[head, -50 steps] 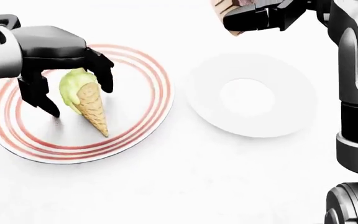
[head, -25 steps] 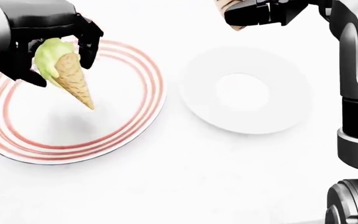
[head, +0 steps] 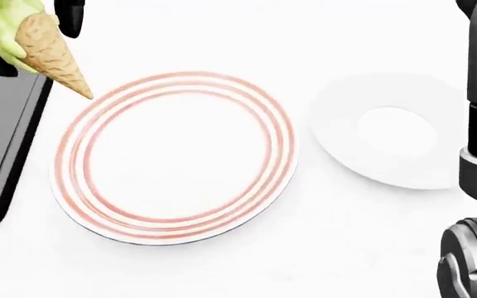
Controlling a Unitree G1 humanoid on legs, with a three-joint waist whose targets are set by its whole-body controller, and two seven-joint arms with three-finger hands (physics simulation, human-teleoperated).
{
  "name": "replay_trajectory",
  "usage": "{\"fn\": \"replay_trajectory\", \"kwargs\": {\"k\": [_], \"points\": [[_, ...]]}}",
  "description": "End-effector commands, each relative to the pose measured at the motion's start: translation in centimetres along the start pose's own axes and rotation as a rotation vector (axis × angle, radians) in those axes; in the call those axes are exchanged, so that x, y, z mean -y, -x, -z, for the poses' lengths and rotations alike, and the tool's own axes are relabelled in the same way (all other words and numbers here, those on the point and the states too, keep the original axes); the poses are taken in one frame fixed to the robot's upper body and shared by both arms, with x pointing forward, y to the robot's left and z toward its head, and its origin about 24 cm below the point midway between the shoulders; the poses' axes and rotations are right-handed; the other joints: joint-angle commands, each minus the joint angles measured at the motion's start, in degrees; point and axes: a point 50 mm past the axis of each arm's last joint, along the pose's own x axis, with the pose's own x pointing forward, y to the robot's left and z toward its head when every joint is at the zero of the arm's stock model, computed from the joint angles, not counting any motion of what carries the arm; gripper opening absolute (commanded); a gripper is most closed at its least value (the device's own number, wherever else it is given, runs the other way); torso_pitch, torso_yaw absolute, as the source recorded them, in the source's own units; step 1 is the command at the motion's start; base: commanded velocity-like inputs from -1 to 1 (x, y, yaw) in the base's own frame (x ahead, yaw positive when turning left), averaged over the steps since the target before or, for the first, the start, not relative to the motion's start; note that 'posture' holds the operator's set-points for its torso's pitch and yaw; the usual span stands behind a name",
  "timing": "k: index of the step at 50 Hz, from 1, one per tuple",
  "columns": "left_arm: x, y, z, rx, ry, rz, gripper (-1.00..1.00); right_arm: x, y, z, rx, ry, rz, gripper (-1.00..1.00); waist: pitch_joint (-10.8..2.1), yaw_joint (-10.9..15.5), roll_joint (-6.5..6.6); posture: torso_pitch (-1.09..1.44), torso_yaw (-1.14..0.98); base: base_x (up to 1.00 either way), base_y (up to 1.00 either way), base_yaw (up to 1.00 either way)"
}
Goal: Move the dessert items from the plate to the tray.
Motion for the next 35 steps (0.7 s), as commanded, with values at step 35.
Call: {"fn": "replay_trajectory", "kwargs": {"k": [35], "points": [[-2.4, 0.82, 0.05, -0.017, -0.021, -0.086, -1.0, 0.35, 0.49, -2.61, 0.127, -0.002, 0.033, -1.0, -0.87, 0.7, -1.59, 0.0, 0.0, -0.06, 0.54, 0.0]]}}
